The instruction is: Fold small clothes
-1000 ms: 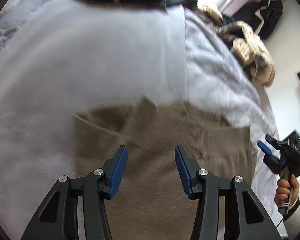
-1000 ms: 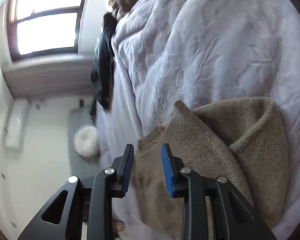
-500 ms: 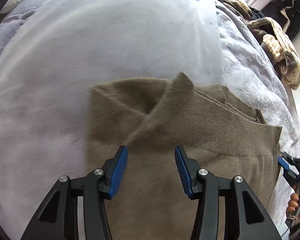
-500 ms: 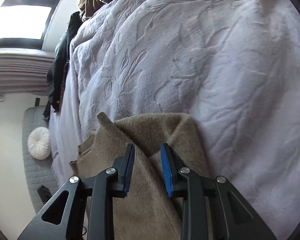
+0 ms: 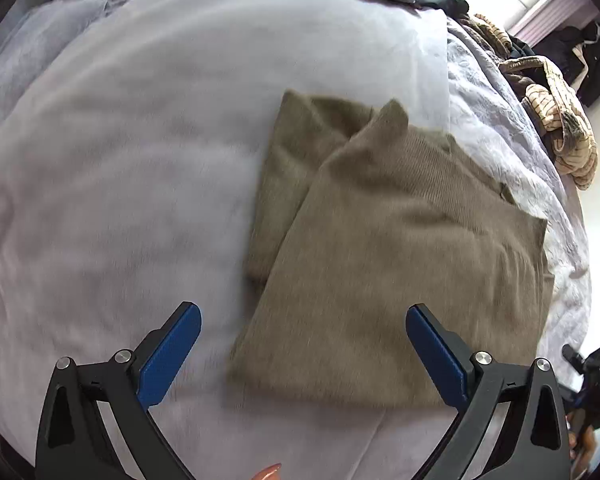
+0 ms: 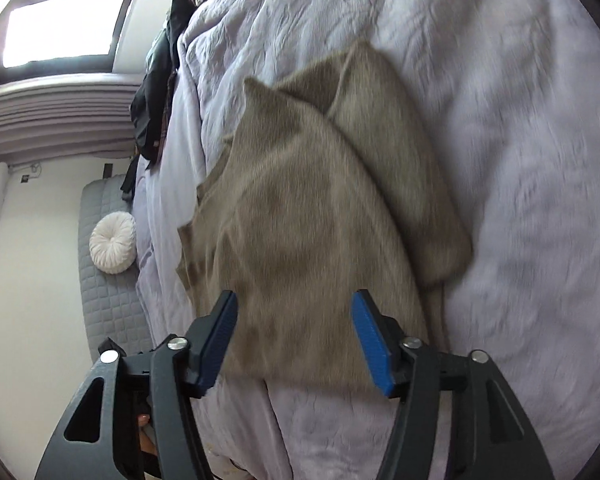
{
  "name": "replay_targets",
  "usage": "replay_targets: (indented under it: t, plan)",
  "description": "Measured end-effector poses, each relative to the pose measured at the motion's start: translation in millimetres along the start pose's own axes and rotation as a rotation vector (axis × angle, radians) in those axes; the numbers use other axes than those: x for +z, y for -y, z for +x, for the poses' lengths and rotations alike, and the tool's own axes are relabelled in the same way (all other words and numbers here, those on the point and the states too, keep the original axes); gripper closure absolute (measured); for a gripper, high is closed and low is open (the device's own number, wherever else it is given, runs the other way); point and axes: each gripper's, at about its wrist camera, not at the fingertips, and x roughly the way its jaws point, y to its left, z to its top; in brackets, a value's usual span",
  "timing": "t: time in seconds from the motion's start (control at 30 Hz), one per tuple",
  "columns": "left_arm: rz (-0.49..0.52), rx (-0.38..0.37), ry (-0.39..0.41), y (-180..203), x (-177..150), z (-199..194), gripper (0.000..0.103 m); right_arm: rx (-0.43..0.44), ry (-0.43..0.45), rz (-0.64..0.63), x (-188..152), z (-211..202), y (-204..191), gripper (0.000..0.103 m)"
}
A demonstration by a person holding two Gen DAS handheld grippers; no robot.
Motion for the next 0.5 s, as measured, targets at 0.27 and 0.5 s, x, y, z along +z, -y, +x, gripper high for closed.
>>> replay_targets:
  t: [0.27,0.5]
  plan:
    - [-0.111,-0.074,-0.146,-38.5,-39.1,21.2,0.000,0.007,0.089,0.185,-70.3,-1.7,35.1,0.037]
    - [-0.222,-0.208,-0.151,-42.4,-36.0,46.3,0.005,0.084,0.237,0.337,-72.7,10.5,62.7,0.037]
